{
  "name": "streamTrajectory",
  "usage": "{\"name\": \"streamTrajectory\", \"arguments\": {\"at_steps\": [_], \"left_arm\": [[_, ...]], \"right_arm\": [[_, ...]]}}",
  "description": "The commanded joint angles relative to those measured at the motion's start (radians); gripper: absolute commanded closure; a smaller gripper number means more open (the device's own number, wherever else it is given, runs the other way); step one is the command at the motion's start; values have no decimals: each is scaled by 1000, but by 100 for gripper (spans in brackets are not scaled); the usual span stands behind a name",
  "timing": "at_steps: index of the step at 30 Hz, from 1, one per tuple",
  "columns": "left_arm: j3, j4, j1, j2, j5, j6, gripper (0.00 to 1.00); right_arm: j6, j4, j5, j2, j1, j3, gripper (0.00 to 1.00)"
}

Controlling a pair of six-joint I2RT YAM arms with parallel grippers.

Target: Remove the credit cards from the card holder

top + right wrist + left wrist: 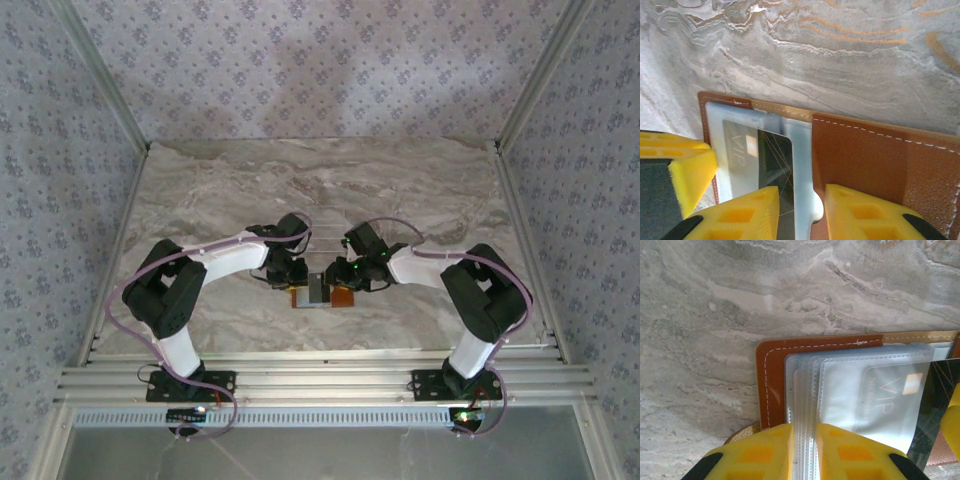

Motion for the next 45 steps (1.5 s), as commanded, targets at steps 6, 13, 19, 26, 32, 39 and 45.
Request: {"name": "streamTrajectory", "arguments": {"at_steps": [6,13,19,26,32,39,45], "left_arm": [[-18,-59,-2,27,-24,18,80],[-15,-68,-2,34,-24,18,80],[-10,-71,-5,39,-24,18,80],[-9,-71,-6,46,-23,18,80],[-7,-73,-7,47,-24,22,80],[-5,-73,-7,48,-24,21,80],[-10,-69,-7,34,-36,18,80]], "right_arm": [[-10,129,-183,48,-49,-64,66],[-13,177,-266,87,-59,-66,72],[-29,175,-301,100,-57,-59,76],[-43,160,-316,106,-58,-52,79],[-37,178,-341,126,-59,-47,81],[-32,187,-328,118,-68,-63,88],[-53,150,-305,62,-109,-100,91]]}}
